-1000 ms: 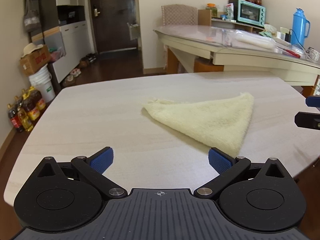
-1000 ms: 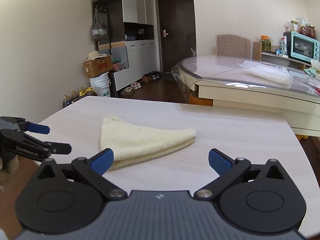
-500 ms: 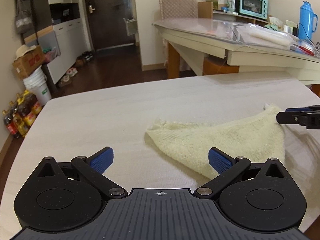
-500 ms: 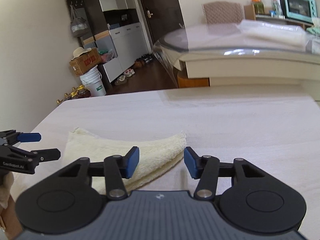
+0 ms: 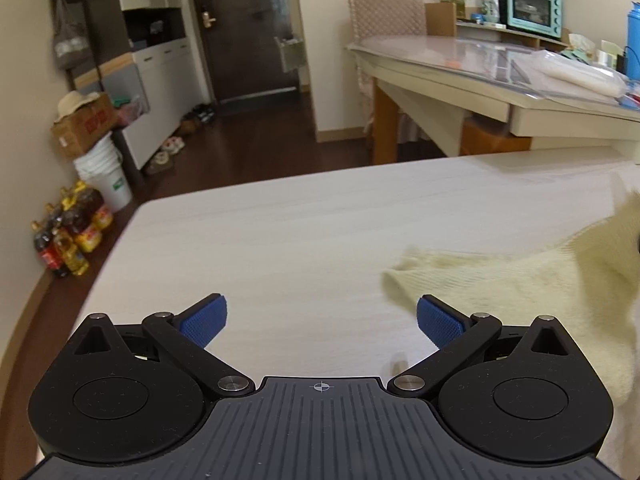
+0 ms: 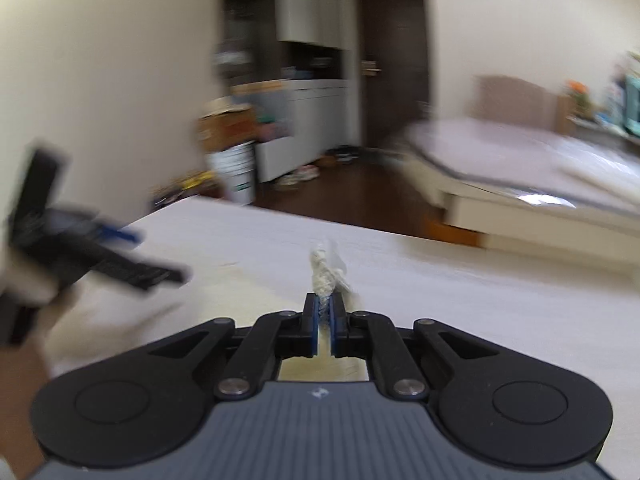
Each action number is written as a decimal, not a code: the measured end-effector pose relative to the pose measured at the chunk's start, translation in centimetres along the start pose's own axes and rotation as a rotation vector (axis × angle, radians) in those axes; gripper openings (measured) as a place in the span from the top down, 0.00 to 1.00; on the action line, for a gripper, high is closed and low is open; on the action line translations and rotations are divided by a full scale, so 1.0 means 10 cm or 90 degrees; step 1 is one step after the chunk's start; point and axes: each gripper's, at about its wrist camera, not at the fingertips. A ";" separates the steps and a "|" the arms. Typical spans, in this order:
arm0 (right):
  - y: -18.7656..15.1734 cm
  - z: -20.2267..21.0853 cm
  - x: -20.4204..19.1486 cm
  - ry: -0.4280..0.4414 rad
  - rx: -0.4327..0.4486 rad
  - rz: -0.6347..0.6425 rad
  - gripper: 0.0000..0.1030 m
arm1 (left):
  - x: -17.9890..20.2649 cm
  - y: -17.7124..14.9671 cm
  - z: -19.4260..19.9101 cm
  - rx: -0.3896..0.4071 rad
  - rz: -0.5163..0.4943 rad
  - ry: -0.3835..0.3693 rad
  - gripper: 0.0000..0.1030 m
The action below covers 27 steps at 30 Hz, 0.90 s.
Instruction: Fold towel
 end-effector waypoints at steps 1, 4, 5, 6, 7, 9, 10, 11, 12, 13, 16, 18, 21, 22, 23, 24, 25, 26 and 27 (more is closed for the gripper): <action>0.00 -0.01 -0.09 0.001 -0.003 0.006 0.94 | -0.06 0.00 0.02 0.002 0.002 0.009 0.00; -0.04 -0.05 -0.19 -0.070 -0.016 0.022 0.94 | -0.19 -0.02 0.10 0.003 0.010 0.018 0.00; -0.05 -0.07 -0.18 -0.089 -0.019 0.026 0.94 | -0.22 -0.02 0.12 0.003 0.012 0.018 0.00; -0.08 -0.08 -0.16 -0.104 -0.023 0.026 0.94 | -0.22 -0.02 0.12 0.003 0.011 0.017 0.00; -0.11 -0.08 -0.13 -0.115 -0.027 0.022 0.94 | -0.22 -0.02 0.12 0.004 0.010 0.016 0.00; -0.13 -0.08 -0.07 -0.122 -0.032 0.013 0.94 | -0.23 -0.02 0.13 0.005 0.008 0.014 0.00; -0.12 -0.07 -0.08 -0.113 -0.027 0.010 0.94 | -0.23 -0.02 0.13 0.005 0.007 0.013 0.00; -0.10 -0.05 -0.10 -0.100 -0.020 0.007 0.94 | -0.23 -0.02 0.14 0.006 0.006 0.012 0.00; -0.08 -0.03 -0.12 -0.087 -0.012 0.005 0.95 | -0.23 -0.02 0.14 0.006 0.005 0.011 0.00; -0.04 0.01 -0.16 -0.055 0.003 0.004 0.95 | -0.23 -0.02 0.14 0.007 0.004 0.010 0.00; 0.07 0.05 -0.51 0.073 0.032 0.055 0.95 | -0.25 -0.01 0.16 0.010 0.001 0.009 0.00; 0.09 0.02 -0.83 0.151 0.034 0.113 0.95 | -0.30 0.05 0.18 0.020 -0.001 0.025 0.00; 0.05 -0.05 -1.17 0.235 0.031 0.174 0.95 | -0.38 0.10 0.19 0.025 -0.005 0.042 0.00; 0.03 -0.09 -1.26 0.264 0.021 0.193 0.94 | -0.40 0.11 0.17 0.025 -0.006 0.044 0.00; 0.01 -0.11 -1.32 0.283 0.013 0.209 0.92 | -0.42 0.13 0.16 0.026 -0.009 0.046 0.00; 0.00 -0.11 -1.34 0.293 0.013 0.217 0.89 | -0.43 0.14 0.15 0.026 -0.013 0.046 0.00; 0.00 -0.10 -1.34 0.302 0.016 0.220 0.86 | -0.44 0.14 0.13 0.025 -0.016 0.045 0.00; 0.01 -0.07 -1.31 0.307 0.023 0.218 0.84 | -0.44 0.15 0.11 0.024 -0.019 0.044 0.00; 0.02 -0.03 -1.24 0.299 0.034 0.213 0.81 | -0.44 0.16 0.09 0.023 -0.021 0.041 0.00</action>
Point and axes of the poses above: each gripper's, at about its wrist camera, not at the fingertips, and z roughly against the way its jaws point, x to its right, y to its top, and after that the axes turned 11 degrees about z, right-handed
